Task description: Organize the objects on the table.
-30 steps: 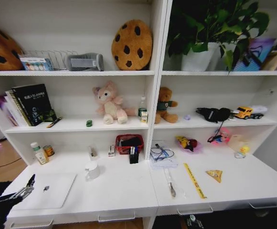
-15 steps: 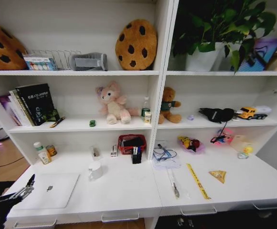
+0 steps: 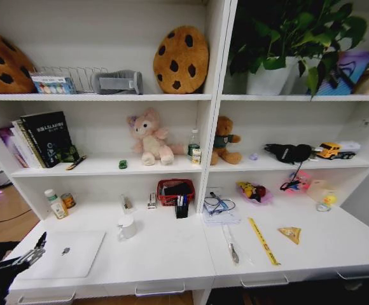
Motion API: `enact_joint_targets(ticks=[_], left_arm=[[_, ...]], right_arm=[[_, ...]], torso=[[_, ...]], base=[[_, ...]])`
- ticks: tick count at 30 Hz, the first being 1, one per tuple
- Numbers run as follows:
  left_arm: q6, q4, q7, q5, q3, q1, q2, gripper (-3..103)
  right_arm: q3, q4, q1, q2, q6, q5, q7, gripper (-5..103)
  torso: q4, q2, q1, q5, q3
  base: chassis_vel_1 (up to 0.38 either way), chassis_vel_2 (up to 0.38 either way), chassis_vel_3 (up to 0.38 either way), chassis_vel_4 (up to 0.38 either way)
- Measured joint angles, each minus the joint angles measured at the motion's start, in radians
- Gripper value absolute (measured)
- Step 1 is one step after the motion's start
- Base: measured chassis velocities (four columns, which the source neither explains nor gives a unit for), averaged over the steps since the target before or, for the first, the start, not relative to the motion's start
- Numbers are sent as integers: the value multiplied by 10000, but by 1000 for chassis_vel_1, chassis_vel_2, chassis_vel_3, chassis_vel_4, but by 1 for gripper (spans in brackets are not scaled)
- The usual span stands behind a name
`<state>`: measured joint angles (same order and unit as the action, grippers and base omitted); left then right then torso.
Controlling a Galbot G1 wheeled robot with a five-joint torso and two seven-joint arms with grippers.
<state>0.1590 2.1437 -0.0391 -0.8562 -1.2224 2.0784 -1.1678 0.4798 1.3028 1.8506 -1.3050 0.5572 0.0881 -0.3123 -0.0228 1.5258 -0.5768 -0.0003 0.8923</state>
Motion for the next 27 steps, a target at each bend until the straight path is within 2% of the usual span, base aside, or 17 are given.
enact_joint_targets(ticks=[1, 2, 3, 9, 11, 12, 14, 15, 17, 20, 21, 22, 23, 24, 26, 27], left_arm=[[0, 0, 0, 0, 0, 1, 0, 100], [0, 0, 0, 0, 0, 0, 0, 100], [0, 0, 0, 0, 0, 0, 0, 100], [0, 0, 2, 0, 0, 1, 0, 100], [0, 0, 2, 0, 0, 0, 0, 100], [0, 0, 2, 0, 0, 0, 0, 100], [0, 0, 2, 0, 0, 1, 0, 100], [0, 0, 2, 0, 0, 1, 0, 100], [0, 0, 0, 1, 0, 1, 0, 100], [0, -1, 0, 0, 0, 1, 0, 100], [0, -1, 1, 0, 0, 1, 0, 100], [0, -1, 0, 0, 0, 1, 0, 100], [0, -1, 1, 0, 0, 0, 0, 100], [0, -1, 1, 0, 0, 0, 0, 100], [0, -1, 0, 0, 0, 1, 0, 100], [0, -1, 0, 0, 0, 1, 0, 100]], right_arm=[[47, 945, 1204, -51, 478, -362, -495, 100], [58, 1342, 1592, -92, 595, -518, -637, 100], [58, 1342, 1592, -92, 595, -518, -637, 100], [100, 4039, 3191, -186, 816, -1317, -1162, 100], [232, 5160, 3432, -190, 691, -1331, -1238, 100], [232, 5160, 3432, -190, 691, -1331, -1238, 100], [625, 6210, 3352, -235, 176, -855, -1075, 100], [625, 6210, 3352, -235, 176, -855, -1075, 100], [1212, 7009, 2717, -226, -853, -37, -784, 100], [1370, 7111, 2471, -192, -1160, 203, -728, 100], [1850, 7145, 1647, -68, -2048, 907, -607, 100], [2140, 7001, 1116, 42, -2553, 1372, -563, 100], [2355, 6822, 675, 155, -2916, 1778, -543, 100], [2355, 6822, 675, 155, -2916, 1778, -543, 100], [2841, 6221, -447, 521, -3732, 2725, -518, 100], [2841, 6221, -447, 521, -3732, 2725, -518, 100]], torso=[[1, -1, 0, 2, 0], [0, 0, 0, 4, 0], [0, 0, 0, 4, 0], [1, 0, 0, 2, 0], [2, 0, 0, 0, 0], [2, 0, 0, 0, 0], [1, 0, 0, 1, 1], [1, 0, 0, 1, 1], [2, 0, 0, 2, 1], [1, 0, 0, 3, 1], [2, 0, 0, 5, 1], [3, -1, -1, 4, 2], [2, -1, -1, 6, 2], [2, -1, -1, 6, 2], [3, -2, -1, 6, 2], [3, -2, -1, 6, 2]], base=[[0, 0, 0, 0], [0, 0, 0, 0], [0, 0, 0, 0], [0, 0, 0, 0], [0, 0, 0, 0], [0, 0, 0, 0], [0, 0, 0, 0], [0, 0, 0, 0], [0, 0, 0, 0], [0, 0, 0, 0], [0, 0, 0, 0], [0, 0, 0, 0], [0, 0, 0, 0], [0, 0, 0, 0], [0, 0, 0, 0], [0, 0, 0, 0]])
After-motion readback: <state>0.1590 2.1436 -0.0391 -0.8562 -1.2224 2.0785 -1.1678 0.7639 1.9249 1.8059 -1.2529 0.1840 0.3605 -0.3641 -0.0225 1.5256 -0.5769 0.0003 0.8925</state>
